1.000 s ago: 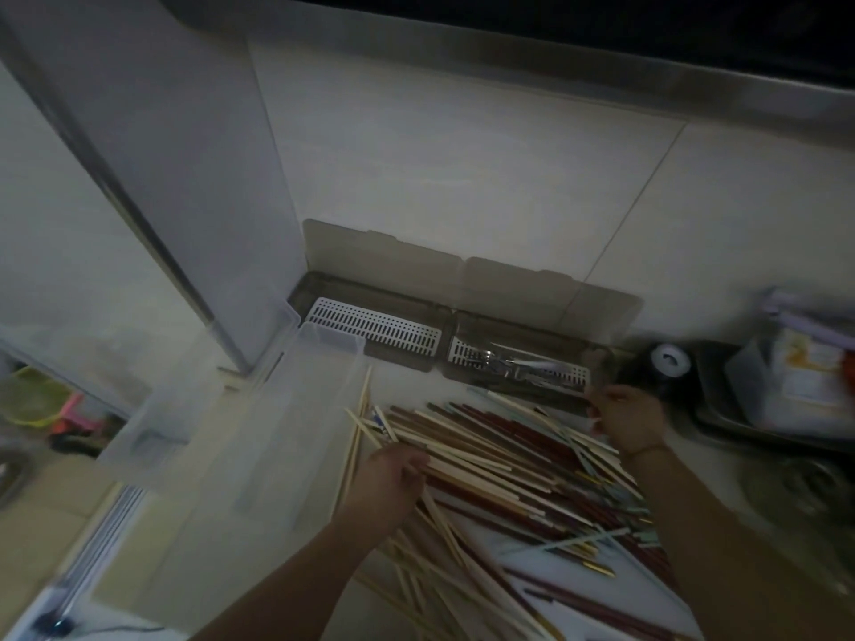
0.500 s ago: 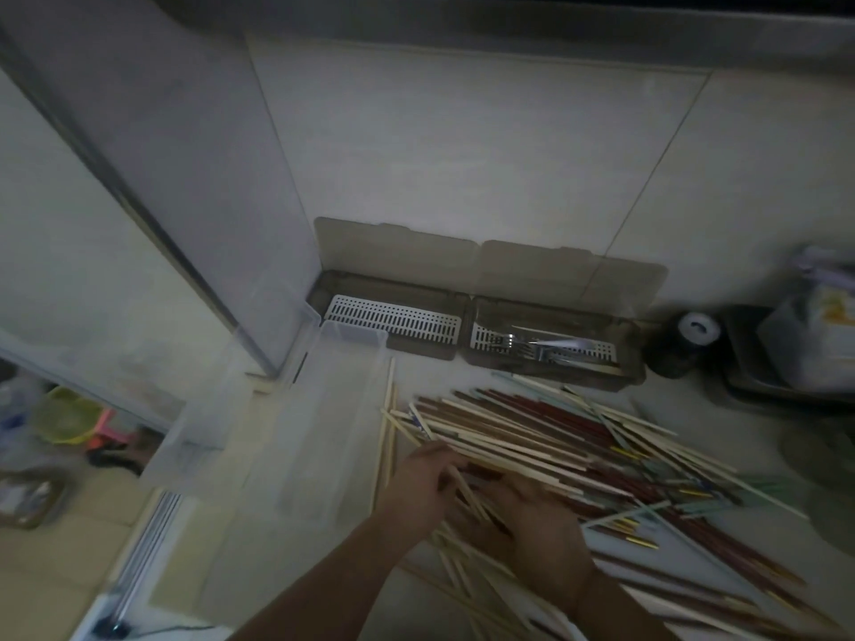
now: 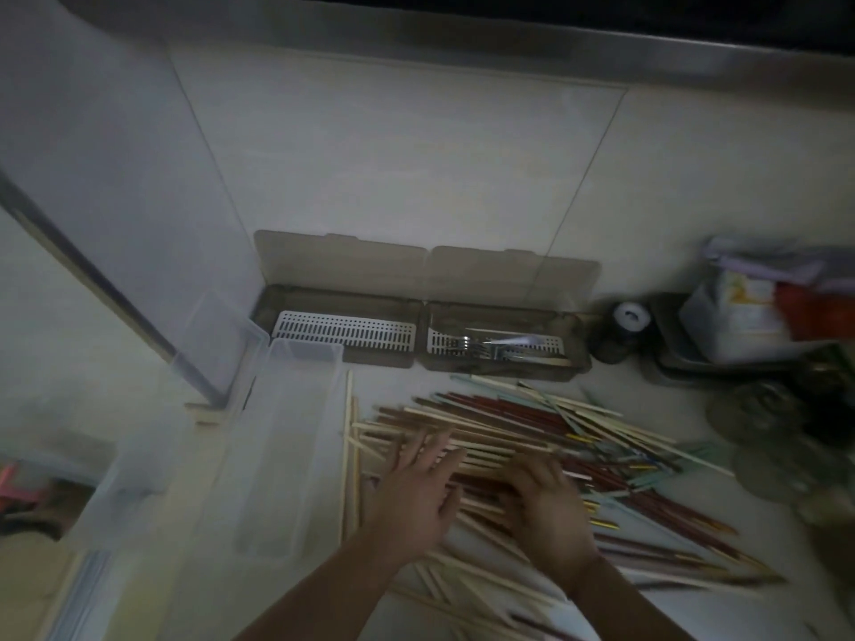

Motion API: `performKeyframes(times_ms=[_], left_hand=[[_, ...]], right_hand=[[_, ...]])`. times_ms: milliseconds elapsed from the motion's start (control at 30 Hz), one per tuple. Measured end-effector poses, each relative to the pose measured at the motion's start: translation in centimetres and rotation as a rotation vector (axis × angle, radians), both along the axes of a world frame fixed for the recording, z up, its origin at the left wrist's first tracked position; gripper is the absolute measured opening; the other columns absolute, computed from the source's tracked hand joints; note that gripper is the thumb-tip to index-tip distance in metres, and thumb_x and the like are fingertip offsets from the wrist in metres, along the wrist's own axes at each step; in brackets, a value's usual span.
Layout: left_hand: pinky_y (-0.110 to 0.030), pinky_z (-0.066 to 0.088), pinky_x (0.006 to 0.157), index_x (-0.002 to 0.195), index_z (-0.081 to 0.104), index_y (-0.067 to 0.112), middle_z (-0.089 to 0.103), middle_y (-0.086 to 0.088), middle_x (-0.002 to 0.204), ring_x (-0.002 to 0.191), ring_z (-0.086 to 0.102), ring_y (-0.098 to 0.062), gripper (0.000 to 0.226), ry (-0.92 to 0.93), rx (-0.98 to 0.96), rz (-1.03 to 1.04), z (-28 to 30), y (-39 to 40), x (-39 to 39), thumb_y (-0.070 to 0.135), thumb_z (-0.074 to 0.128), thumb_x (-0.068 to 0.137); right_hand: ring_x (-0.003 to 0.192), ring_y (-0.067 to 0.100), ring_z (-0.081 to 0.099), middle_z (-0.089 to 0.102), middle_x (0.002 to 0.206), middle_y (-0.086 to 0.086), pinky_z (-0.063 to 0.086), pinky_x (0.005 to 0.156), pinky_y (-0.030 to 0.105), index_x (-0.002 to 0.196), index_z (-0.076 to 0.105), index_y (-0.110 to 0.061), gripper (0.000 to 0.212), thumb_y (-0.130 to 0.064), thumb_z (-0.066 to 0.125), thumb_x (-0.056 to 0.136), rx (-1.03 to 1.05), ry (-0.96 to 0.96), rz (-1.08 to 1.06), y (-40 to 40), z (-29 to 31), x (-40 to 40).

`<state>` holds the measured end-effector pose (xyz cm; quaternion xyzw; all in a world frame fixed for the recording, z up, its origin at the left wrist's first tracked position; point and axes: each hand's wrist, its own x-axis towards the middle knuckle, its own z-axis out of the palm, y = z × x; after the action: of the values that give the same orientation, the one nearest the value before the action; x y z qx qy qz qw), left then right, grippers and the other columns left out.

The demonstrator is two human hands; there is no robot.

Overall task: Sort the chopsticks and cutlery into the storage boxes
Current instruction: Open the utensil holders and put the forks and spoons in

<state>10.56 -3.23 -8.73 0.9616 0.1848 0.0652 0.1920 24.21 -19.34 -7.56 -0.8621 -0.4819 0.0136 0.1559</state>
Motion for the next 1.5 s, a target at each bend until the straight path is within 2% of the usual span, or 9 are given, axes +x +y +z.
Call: performKeyframes(times_ms=[100,267,367,600,833,1033,1167,1300,1500], left_hand=[[-0.051,-0.004,0.117,0.149,0.026,0.033,0.001,0.009,0.162,0.149,-0.001,-0.021,0.060,0.103,-0.005,-0.052,-0.3,-0.7,2.3,0.055,0.031,0.094],[-0.056,-0.010,0.115,0.152,0.013,0.034,-0.008,0.009,0.162,0.148,-0.014,-0.020,0.068,0.206,0.040,-0.142,-0.4,-1.6,4.7,0.066,0.019,0.092],[-0.059,-0.006,0.114,0.151,0.021,0.034,0.013,0.007,0.160,0.148,0.004,-0.023,0.067,0.203,0.064,-0.114,-0.8,-2.0,4.2,0.066,0.023,0.091],[-0.062,0.032,0.104,0.134,0.047,0.034,0.050,0.004,0.137,0.126,0.048,-0.026,0.052,0.190,0.082,-0.066,-1.2,-2.8,2.6,0.062,0.038,0.090],[-0.054,0.019,0.107,0.129,0.049,0.035,0.049,0.005,0.132,0.120,0.047,-0.022,0.048,0.158,0.081,0.011,-1.6,-3.0,2.4,0.063,0.034,0.092],[-0.057,0.011,0.113,0.139,0.044,0.032,0.044,0.005,0.143,0.130,0.042,-0.024,0.057,0.257,0.093,0.009,-1.2,-3.0,2.6,0.063,0.032,0.092],[-0.058,0.008,0.111,0.149,0.033,0.027,0.030,0.001,0.157,0.144,0.027,-0.029,0.066,0.311,0.126,0.006,-0.7,-3.1,2.7,0.063,0.028,0.094],[-0.057,0.014,0.107,0.146,0.040,0.027,0.034,-0.001,0.154,0.141,0.032,-0.032,0.067,0.346,0.134,-0.009,-0.1,-3.0,2.5,0.066,0.032,0.092],[-0.056,0.019,0.102,0.140,0.049,0.028,0.044,0.000,0.148,0.134,0.045,-0.028,0.072,0.334,0.171,-0.027,1.5,-2.2,2.3,0.072,0.040,0.084]], right_hand=[[0.098,0.036,0.059,0.067,0.103,0.009,0.049,0.086,0.044,0.100,0.072,-0.014,0.029,-0.003,0.074,0.073,0.099,0.071,-0.307,-1.7,0.4,2.5],[0.092,0.038,0.057,0.066,0.100,0.012,0.046,0.081,0.041,0.095,0.072,-0.012,0.024,-0.011,0.053,0.081,0.023,0.058,-0.664,-9.4,0.6,6.0],[0.093,0.039,0.056,0.067,0.101,0.011,0.048,0.079,0.043,0.097,0.072,-0.013,0.021,-0.008,0.060,0.080,-0.100,0.049,-0.646,-13.7,0.3,7.4],[0.094,0.038,0.056,0.068,0.102,0.009,0.051,0.075,0.043,0.099,0.072,-0.016,0.025,-0.011,0.077,0.075,-0.130,0.004,-0.583,-14.4,-0.4,9.6],[0.099,0.031,0.052,0.067,0.103,0.000,0.040,0.077,0.038,0.101,0.070,-0.027,0.021,-0.024,0.072,0.081,-0.233,0.003,-0.526,-14.3,-0.5,10.6],[0.085,0.025,0.060,0.069,0.088,-0.009,0.041,0.068,0.033,0.091,0.073,-0.031,0.021,-0.017,0.078,0.075,-0.188,0.007,-0.332,-15.4,0.9,11.9],[0.078,0.026,0.067,0.071,0.087,-0.003,0.049,0.068,0.031,0.093,0.074,-0.022,0.021,-0.005,0.074,0.080,-0.066,0.093,-0.269,-15.5,1.6,11.9],[0.087,0.023,0.069,0.071,0.095,0.002,0.041,0.073,0.017,0.100,0.073,-0.016,0.022,-0.003,0.069,0.083,0.010,0.187,-0.293,-13.7,2.3,11.2],[0.090,0.036,0.066,0.069,0.102,0.011,0.049,0.073,0.038,0.121,0.059,-0.019,0.028,-0.017,0.054,0.094,0.144,0.302,-0.403,-7.1,3.3,9.5]])
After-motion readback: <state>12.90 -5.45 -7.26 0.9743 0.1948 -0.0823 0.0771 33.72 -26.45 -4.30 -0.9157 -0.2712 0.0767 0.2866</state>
